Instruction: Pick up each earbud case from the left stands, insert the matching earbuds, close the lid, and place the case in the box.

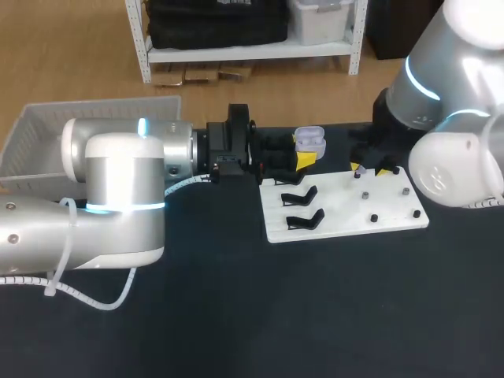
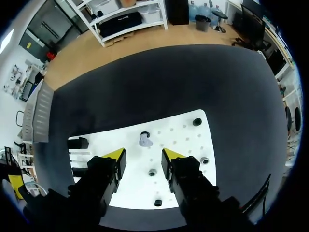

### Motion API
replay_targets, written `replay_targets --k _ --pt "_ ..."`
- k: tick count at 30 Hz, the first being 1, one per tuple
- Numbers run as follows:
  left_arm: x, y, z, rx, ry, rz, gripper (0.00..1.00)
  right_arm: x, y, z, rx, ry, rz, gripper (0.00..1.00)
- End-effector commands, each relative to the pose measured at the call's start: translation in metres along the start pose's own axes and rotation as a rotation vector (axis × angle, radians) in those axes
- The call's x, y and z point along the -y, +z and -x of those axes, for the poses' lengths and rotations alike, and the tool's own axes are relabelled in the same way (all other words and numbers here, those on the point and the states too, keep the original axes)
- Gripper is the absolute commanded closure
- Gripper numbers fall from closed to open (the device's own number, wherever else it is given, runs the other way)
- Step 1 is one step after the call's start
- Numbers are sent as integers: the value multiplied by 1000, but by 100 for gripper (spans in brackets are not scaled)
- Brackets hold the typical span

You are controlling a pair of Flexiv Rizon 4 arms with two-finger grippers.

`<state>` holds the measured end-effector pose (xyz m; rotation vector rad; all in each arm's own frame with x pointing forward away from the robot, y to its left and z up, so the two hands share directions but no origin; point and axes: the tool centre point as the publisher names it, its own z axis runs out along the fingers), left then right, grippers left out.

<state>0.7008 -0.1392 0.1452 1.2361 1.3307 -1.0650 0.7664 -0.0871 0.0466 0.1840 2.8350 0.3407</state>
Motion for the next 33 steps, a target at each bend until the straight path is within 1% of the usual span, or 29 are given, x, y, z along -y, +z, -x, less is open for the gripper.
replay_targets --k 1,6,33 --pt "1 1 -2 9 5 8 100 0 4 5 -18 16 9 55" --pt "1 1 -2 9 5 8 100 -2 6 8 -37 46 27 57" --pt "1 1 -2 9 5 8 100 2 24 6 -70 70 17 59"
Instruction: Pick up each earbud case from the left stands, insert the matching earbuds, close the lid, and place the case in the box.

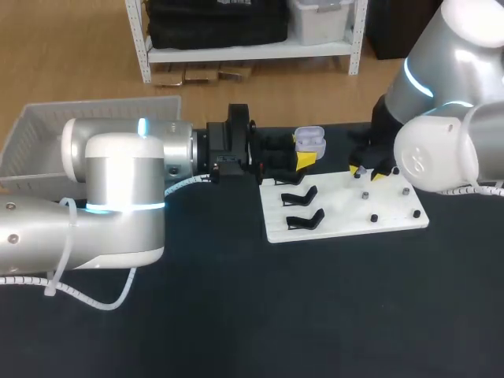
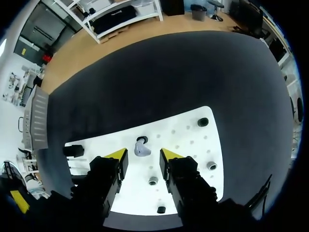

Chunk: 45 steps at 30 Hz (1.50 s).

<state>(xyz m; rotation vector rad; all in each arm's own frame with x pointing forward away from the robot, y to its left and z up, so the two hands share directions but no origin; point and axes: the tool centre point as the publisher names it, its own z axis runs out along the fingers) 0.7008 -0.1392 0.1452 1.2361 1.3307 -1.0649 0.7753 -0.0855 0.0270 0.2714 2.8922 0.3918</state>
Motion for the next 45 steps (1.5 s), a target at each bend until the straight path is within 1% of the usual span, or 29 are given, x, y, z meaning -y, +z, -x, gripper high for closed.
replay_targets --k 1,5,8,21,25,28,30,31,32,37,45 --pt "1 1 -2 9 5 8 100 -1 3 3 -11 10 0 60" --pt "1 1 -2 9 5 8 100 -1 5 4 -15 11 3 67" --pt "1 1 -2 9 5 8 100 -2 5 4 -15 12 4 70" --pt "1 1 -2 9 5 8 100 -4 7 5 -16 9 1 72" --pt "1 1 -2 9 5 8 100 -4 7 5 -15 9 1 75" --pt "1 1 -2 9 5 8 100 -4 7 5 -14 12 0 84" --pt "1 1 -2 9 5 8 100 -4 7 5 -13 14 -1 95" --pt "1 1 -2 9 5 8 100 -4 7 5 -14 14 -1 99" --pt "1 1 -2 9 5 8 100 -4 7 6 -13 14 -2 100" --pt "1 1 -2 9 5 8 100 -4 5 7 -12 21 -5 100" --pt "1 1 -2 9 5 8 100 -7 -21 9 6 21 18 100"
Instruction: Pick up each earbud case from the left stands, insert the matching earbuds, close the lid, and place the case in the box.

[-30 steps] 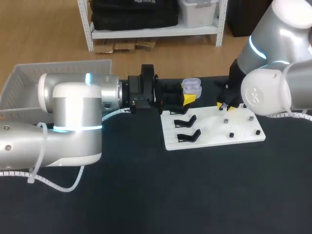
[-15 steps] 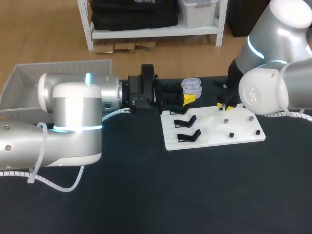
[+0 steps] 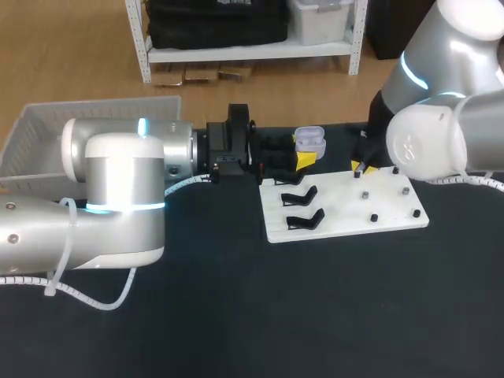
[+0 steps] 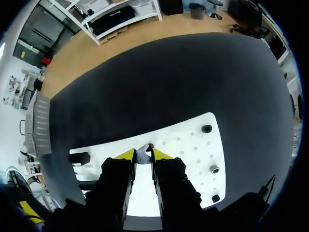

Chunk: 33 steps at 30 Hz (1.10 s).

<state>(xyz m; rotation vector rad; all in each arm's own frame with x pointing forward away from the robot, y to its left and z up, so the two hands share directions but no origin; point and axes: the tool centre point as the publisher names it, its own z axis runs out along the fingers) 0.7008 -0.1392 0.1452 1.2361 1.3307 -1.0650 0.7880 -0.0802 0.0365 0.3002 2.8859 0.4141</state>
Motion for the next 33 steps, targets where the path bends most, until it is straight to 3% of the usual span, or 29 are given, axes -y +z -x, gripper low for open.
replay_targets --k 1,5,16,24,33 --pt "1 1 -2 9 5 8 100 2 -21 -3 2 0 -1 100" --pt "1 1 -2 9 5 8 100 1 -46 -6 -16 -26 9 100" --pt "1 1 -2 9 5 8 100 -10 -126 -32 -135 -270 -52 100" --pt "1 1 -2 9 5 8 100 -44 -177 -59 -165 -418 -34 100" --pt "1 1 -2 9 5 8 100 -80 -203 -73 -162 -572 26 100"
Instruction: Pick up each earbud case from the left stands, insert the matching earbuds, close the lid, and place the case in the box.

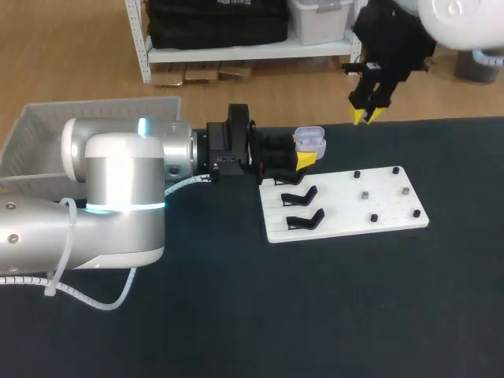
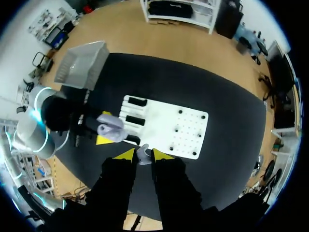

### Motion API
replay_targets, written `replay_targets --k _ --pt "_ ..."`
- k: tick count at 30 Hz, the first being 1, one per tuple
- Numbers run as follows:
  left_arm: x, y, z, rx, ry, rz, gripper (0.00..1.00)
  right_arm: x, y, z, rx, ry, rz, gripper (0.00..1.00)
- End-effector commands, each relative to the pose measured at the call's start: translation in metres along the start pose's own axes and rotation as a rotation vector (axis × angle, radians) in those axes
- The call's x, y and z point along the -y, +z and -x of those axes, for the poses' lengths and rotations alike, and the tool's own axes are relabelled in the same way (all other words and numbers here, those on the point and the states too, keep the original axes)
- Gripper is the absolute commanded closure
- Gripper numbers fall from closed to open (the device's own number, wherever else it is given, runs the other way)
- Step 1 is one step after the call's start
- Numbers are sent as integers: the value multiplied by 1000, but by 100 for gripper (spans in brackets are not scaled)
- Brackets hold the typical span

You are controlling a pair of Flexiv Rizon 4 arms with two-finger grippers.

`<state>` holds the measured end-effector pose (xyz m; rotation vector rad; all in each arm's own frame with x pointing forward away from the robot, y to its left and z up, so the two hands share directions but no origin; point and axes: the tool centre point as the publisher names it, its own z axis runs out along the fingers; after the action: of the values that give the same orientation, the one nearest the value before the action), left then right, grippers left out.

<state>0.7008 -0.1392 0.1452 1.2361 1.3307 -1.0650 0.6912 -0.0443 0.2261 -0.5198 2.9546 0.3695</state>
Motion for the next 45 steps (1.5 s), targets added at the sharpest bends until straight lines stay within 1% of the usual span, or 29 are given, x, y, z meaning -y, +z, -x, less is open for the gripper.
replay_targets --k 1,6,9,16,25,34,45 --pt "1 1 -2 9 5 8 100 -13 -11 -4 2 -48 8 100" --pt "1 1 -2 9 5 8 100 -31 -9 -3 -2 -128 13 100" --pt "1 1 -2 9 5 8 100 -39 -7 -1 -7 -156 14 100" --pt "1 1 -2 9 5 8 100 -53 5 10 -8 -175 13 100" --pt "1 1 -2 9 5 8 100 -69 19 16 -30 -225 13 100" --pt "1 1 -2 9 5 8 100 -73 26 12 -53 -259 7 100" --pt "1 1 -2 9 5 8 100 -66 39 10 -61 -266 -21 100"
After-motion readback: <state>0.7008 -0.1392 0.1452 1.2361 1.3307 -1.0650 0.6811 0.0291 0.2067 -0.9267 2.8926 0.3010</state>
